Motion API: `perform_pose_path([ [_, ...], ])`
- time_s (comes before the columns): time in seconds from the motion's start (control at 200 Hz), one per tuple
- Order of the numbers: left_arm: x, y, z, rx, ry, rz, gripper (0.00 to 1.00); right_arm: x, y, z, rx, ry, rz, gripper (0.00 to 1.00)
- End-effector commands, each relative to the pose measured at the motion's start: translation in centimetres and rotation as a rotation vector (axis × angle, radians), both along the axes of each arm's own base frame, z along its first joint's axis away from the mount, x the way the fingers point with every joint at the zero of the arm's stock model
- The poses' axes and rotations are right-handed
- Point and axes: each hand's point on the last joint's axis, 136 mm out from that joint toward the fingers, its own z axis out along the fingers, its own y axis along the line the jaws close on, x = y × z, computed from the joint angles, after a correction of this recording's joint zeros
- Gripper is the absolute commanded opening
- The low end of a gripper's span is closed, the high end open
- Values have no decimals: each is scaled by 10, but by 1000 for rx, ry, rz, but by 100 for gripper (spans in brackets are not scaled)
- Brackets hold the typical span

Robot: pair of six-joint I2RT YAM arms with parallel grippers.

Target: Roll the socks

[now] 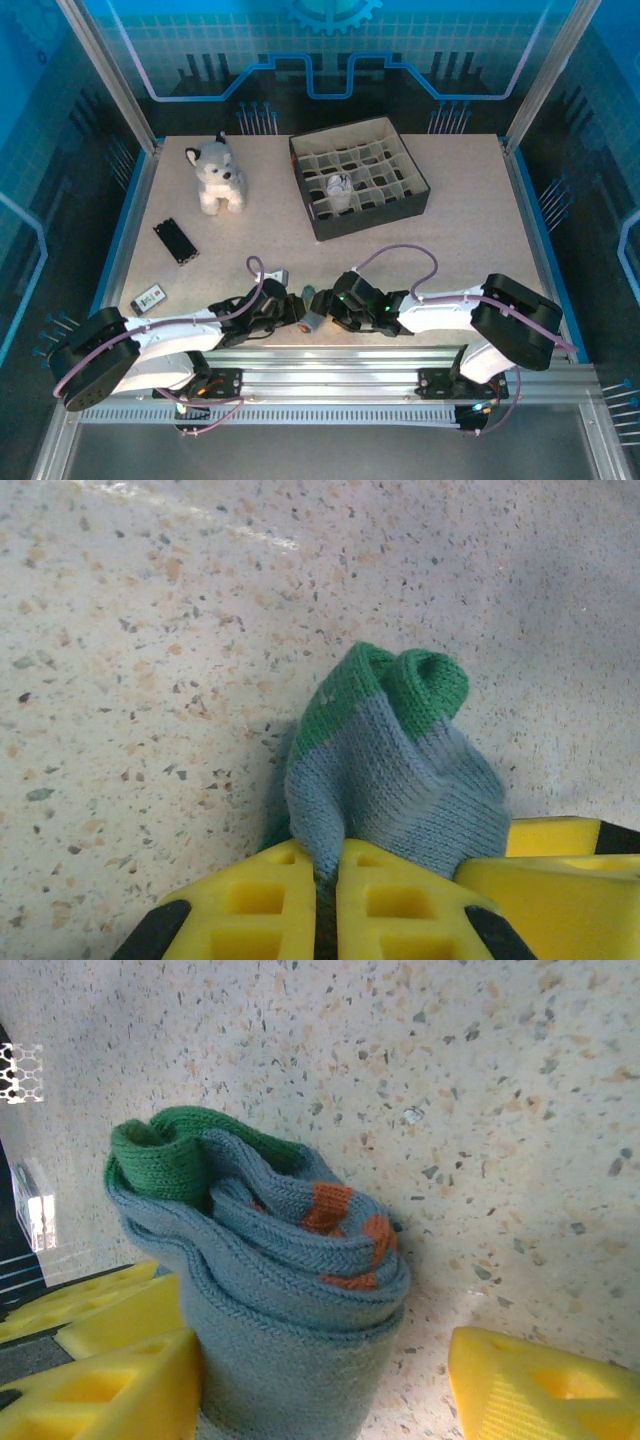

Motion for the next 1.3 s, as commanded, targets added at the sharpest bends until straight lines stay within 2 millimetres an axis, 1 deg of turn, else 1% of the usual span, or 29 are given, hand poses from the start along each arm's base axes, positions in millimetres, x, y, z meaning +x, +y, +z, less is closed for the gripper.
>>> perform_pose_path([
  [0.0, -14, 6, -16, 13, 57, -2, 0, -1, 9, -4, 6, 14, -35, 65],
  [0.085, -15, 5, -17, -14, 63, 13, 0, -3, 14, -9, 14, 31, -43, 65],
  [0.12, -15, 5, -17, -24, 64, 17, 0, -1, 21, -5, 46, 24, -45, 65],
  [0.26, -18, 3, -16, -45, 73, 11, 0, 2, 32, -8, 71, 31, -52, 63],
  [0.325, -20, 2, -16, -50, 78, 3, 0, 3, 36, -8, 66, 29, -40, 60],
  [0.435, -23, 1, -15, -59, 88, -10, 0, 3, 42, -10, 51, 22, -5, 50],
  [0.485, -24, 0, -15, -62, 92, -20, 0, 2, 43, -12, 40, 21, 7, 48],
  [0.55, -27, -2, -15, -64, 100, -36, 0, 0, 44, -15, 30, 31, 18, 49],
  [0.635, -30, -2, -18, -59, 111, -52, 0, -2, 48, -19, 25, 47, 40, 57],
  [0.675, -31, -2, -19, -57, 118, -57, 0, -3, 52, -19, 27, 53, 55, 59],
  [0.895, -37, -2, -23, -73, 132, -72, 0, -3, 65, -14, 27, 43, 108, 59],
  [0.986, -38, -4, -22, -82, 133, -84, 0, -3, 76, -8, 44, 35, 152, 58],
  [1.066, -39, -6, -22, -93, 133, -94, 0, -5, 88, -3, 61, 28, 201, 49],
  [1.121, -39, -8, -22, -100, 133, -102, 0, -5, 97, -1, 73, 25, 236, 38],
  [1.231, -40, -12, -18, -114, 128, -122, 0, -8, 101, -1, 75, 14, 273, 11],
  [1.296, -39, -13, -15, -112, 120, -131, 0, -9, 102, 5, 76, -19, 297, 2],
])
